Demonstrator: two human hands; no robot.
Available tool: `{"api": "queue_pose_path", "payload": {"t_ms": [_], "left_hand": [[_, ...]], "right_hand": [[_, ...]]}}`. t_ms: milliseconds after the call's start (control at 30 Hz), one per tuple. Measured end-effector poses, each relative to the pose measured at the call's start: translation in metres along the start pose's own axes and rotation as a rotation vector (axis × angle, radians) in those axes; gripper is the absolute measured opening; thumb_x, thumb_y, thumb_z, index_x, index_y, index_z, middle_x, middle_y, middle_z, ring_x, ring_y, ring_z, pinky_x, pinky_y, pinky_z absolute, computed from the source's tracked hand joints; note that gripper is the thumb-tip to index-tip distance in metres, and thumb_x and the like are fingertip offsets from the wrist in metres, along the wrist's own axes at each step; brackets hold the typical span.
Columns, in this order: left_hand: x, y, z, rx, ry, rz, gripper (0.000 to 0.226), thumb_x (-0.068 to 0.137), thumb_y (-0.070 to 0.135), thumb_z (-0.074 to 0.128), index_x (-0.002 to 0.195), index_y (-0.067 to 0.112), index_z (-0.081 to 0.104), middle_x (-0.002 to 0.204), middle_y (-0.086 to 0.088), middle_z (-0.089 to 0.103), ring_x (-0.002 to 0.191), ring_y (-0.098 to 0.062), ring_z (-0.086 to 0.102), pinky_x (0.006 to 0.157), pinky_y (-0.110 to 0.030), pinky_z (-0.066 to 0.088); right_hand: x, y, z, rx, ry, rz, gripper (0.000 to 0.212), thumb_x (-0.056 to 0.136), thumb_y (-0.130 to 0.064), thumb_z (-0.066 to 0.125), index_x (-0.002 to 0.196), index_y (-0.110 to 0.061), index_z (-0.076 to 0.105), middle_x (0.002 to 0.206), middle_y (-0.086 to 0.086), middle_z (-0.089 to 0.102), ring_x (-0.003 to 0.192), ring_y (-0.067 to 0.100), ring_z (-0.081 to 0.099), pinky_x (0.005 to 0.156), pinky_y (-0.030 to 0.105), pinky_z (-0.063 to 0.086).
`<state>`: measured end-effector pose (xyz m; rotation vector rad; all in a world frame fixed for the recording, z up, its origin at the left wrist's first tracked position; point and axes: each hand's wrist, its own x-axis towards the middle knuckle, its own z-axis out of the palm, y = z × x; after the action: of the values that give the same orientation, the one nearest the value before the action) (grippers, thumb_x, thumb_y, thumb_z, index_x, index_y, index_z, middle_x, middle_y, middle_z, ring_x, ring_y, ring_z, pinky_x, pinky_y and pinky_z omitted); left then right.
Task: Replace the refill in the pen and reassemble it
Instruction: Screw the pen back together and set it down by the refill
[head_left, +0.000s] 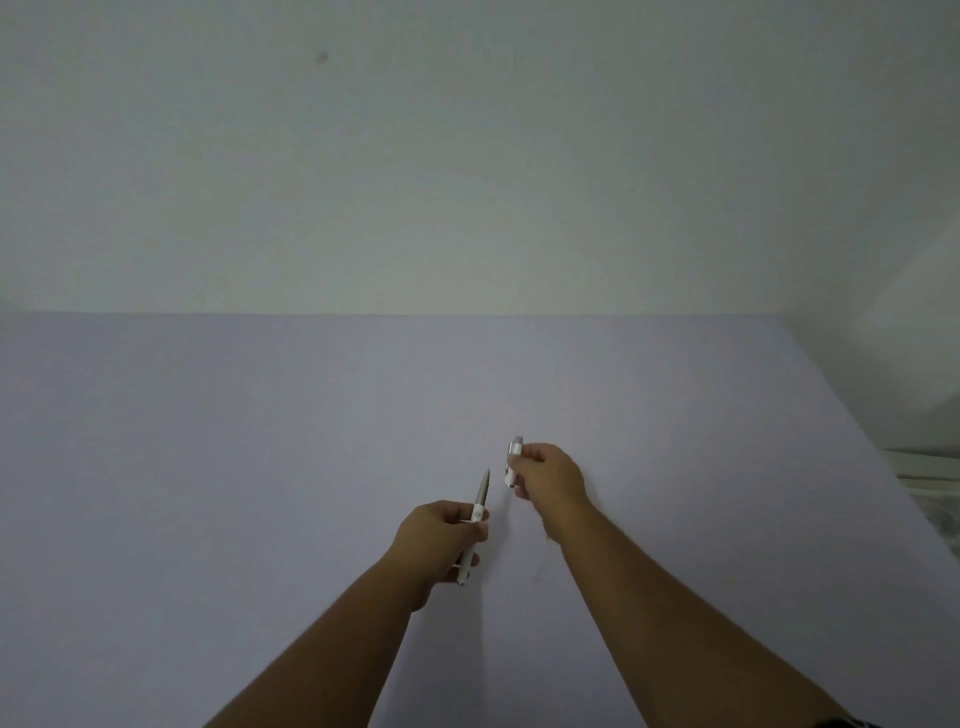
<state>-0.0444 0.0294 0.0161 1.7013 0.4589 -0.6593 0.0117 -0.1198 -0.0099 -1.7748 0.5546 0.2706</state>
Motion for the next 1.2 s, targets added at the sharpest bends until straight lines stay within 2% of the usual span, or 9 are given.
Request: {"api": "queue_pose_path", "payload": {"t_ms": [100, 233, 367, 600, 667, 767, 1000, 1200], "left_hand": [[-0.005, 0.004, 0.004, 0.029, -0.01, 0.017, 0.012, 0.082, 0.014, 0.066, 0.087, 0.024, 0.069, 0.088, -0.004, 0.069, 0.07, -0.019, 0.066, 0.053, -0.026, 0.055], [-0.015, 0.006, 0.008, 0.045, -0.014, 0.046, 0.011, 0.082, 0.015, 0.066, 0.087, 0.024, 0.068, 0.088, -0.004, 0.068, 0.072, -0.019, 0.066, 0.057, -0.027, 0.056], [-0.024, 0.008, 0.012, 0.054, -0.013, 0.075, 0.011, 0.082, 0.015, 0.066, 0.09, 0.022, 0.069, 0.088, -0.005, 0.069, 0.071, -0.019, 0.066, 0.055, -0.026, 0.055], [-0.04, 0.014, 0.018, 0.027, -0.028, 0.103, 0.012, 0.081, 0.014, 0.068, 0.093, 0.015, 0.07, 0.085, -0.007, 0.069, 0.067, -0.018, 0.066, 0.054, -0.027, 0.056], [-0.044, 0.015, 0.019, 0.01, -0.035, 0.099, 0.007, 0.082, 0.015, 0.068, 0.088, 0.012, 0.07, 0.087, -0.01, 0.07, 0.067, -0.019, 0.066, 0.052, -0.026, 0.056], [-0.048, 0.017, 0.021, -0.009, -0.043, 0.11, 0.006, 0.085, 0.016, 0.066, 0.08, 0.015, 0.068, 0.088, -0.008, 0.073, 0.067, -0.018, 0.067, 0.052, -0.025, 0.056], [-0.05, 0.017, 0.026, 0.012, 0.042, 0.161, 0.004, 0.082, 0.013, 0.068, 0.079, 0.016, 0.069, 0.085, -0.01, 0.072, 0.065, -0.018, 0.067, 0.051, -0.024, 0.054], [-0.054, 0.018, 0.027, -0.019, -0.008, 0.158, 0.007, 0.084, 0.012, 0.066, 0.08, 0.017, 0.069, 0.086, -0.009, 0.073, 0.066, -0.019, 0.067, 0.054, -0.026, 0.055]], "right_hand": [[-0.005, -0.016, -0.01, 0.303, -0.059, 0.038, 0.008, 0.088, -0.012, 0.06, 0.083, -0.01, 0.067, 0.077, 0.008, 0.069, 0.068, 0.019, 0.062, 0.063, 0.027, 0.051], [-0.021, -0.026, -0.021, 0.371, -0.125, 0.009, 0.01, 0.088, -0.01, 0.061, 0.08, -0.009, 0.068, 0.075, 0.008, 0.069, 0.068, 0.017, 0.063, 0.061, 0.025, 0.051], [-0.036, -0.027, -0.03, 0.345, -0.148, -0.034, 0.007, 0.087, -0.01, 0.062, 0.083, -0.008, 0.067, 0.076, 0.008, 0.07, 0.068, 0.017, 0.064, 0.059, 0.024, 0.051], [-0.057, -0.02, -0.037, 0.273, -0.234, -0.069, 0.008, 0.085, -0.01, 0.064, 0.078, -0.014, 0.067, 0.076, 0.006, 0.071, 0.069, 0.018, 0.064, 0.062, 0.025, 0.052], [-0.061, -0.017, -0.038, 0.273, -0.237, -0.073, 0.009, 0.086, -0.011, 0.064, 0.079, -0.014, 0.068, 0.076, 0.006, 0.071, 0.07, 0.018, 0.063, 0.064, 0.026, 0.052], [-0.066, -0.016, -0.04, 0.252, -0.259, -0.087, 0.008, 0.086, -0.011, 0.064, 0.081, -0.014, 0.069, 0.077, 0.006, 0.07, 0.072, 0.019, 0.063, 0.065, 0.026, 0.052], [-0.069, -0.019, -0.043, 0.203, -0.25, -0.119, 0.004, 0.082, -0.017, 0.07, 0.078, -0.015, 0.069, 0.076, 0.006, 0.071, 0.067, 0.017, 0.061, 0.066, 0.027, 0.052], [-0.07, -0.018, -0.049, 0.242, -0.295, -0.142, 0.006, 0.085, -0.012, 0.066, 0.08, -0.012, 0.068, 0.076, 0.006, 0.07, 0.069, 0.018, 0.064, 0.066, 0.026, 0.053]]}}
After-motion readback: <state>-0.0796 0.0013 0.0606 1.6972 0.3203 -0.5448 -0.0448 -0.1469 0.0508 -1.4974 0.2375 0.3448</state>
